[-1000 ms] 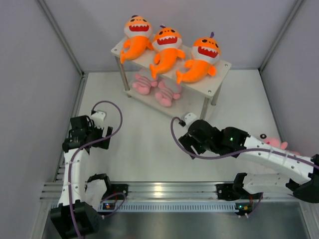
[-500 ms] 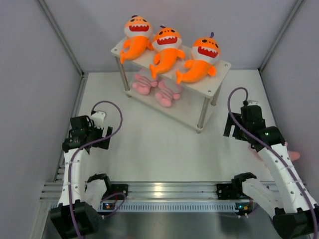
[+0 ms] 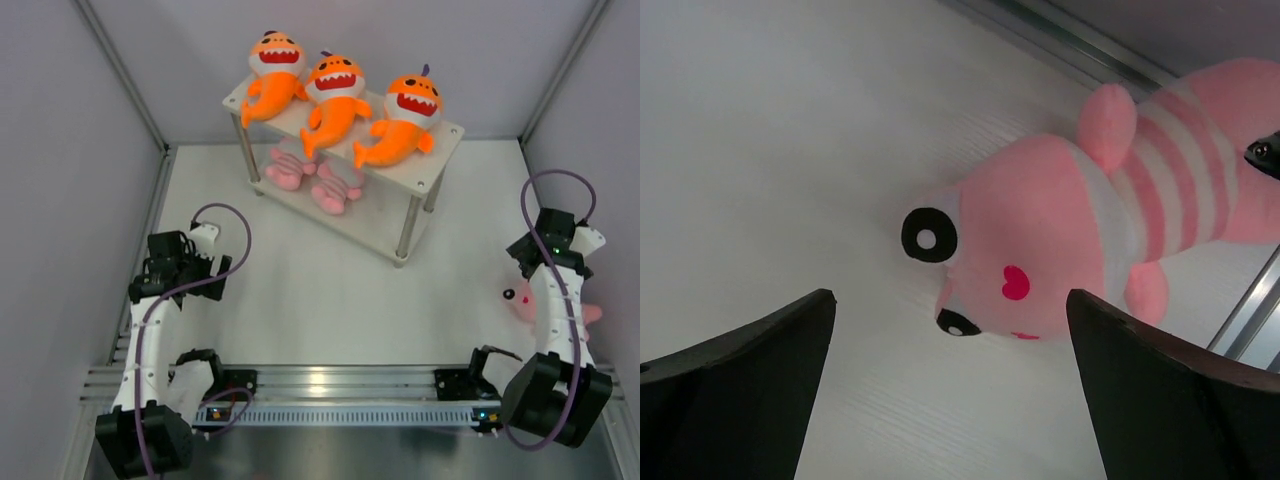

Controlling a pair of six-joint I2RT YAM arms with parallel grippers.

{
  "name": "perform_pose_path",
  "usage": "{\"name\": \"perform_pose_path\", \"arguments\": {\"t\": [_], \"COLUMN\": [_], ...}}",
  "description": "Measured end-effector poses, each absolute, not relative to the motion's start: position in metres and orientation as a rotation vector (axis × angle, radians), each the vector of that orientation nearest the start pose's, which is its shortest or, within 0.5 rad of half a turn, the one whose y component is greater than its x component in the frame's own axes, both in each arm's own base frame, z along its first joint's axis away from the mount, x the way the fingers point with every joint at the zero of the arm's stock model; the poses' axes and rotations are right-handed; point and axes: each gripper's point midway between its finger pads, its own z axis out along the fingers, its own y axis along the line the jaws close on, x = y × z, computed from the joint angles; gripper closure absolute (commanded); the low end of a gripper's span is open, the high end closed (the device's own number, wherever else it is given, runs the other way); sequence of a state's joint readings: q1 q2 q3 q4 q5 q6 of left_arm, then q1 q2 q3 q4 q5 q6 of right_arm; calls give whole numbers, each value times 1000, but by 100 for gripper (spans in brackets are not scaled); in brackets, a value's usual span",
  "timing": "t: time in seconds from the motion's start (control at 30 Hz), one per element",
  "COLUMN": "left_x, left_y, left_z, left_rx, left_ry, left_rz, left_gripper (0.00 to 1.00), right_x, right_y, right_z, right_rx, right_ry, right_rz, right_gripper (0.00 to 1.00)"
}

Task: Place and organize the stuffed toys onto the shelf

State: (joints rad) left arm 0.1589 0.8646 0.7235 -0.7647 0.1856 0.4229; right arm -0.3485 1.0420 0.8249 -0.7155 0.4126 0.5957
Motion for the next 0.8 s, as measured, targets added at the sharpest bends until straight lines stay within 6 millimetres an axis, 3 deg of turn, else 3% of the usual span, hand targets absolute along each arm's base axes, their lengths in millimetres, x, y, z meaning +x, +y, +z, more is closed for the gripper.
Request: {"name": "perform_pose_path", "arguments": {"t": [0.27, 0.37, 0.4, 0.47, 0.5, 0.57, 0.67, 0.8], "left_x": [224, 224, 224, 224, 223, 223, 221, 224], "left_y": [18, 18, 18, 18, 18, 18, 15, 5], "left_z": [117, 117, 117, 117, 117, 117, 120, 140], "left_rx": [411, 412, 412, 412, 412, 414, 431, 489], "left_ry": [2431, 2431, 2431, 2432, 2432, 2434, 2436, 2388], "left_rz": [17, 18, 19, 19, 19, 14, -3, -60], "left_gripper": [1, 1, 1, 1, 1, 1, 2, 4], "right_x": [208, 210, 212, 215, 216, 220, 229, 241], "right_y": [-152, -155, -155, -155, -155, -156, -153, -137], "right_z": [89, 78, 74, 68, 66, 65, 70, 92], "right_rx": [1398, 1400, 1396, 1384, 1379, 1368, 1337, 1264], "right_ry": [2090, 2115, 2121, 2134, 2137, 2123, 2104, 2066], "right_rz": [-499, -505, -501, -479, -471, -440, -373, -217], "right_gripper": [0, 19, 38, 58, 75, 96, 100, 100]}}
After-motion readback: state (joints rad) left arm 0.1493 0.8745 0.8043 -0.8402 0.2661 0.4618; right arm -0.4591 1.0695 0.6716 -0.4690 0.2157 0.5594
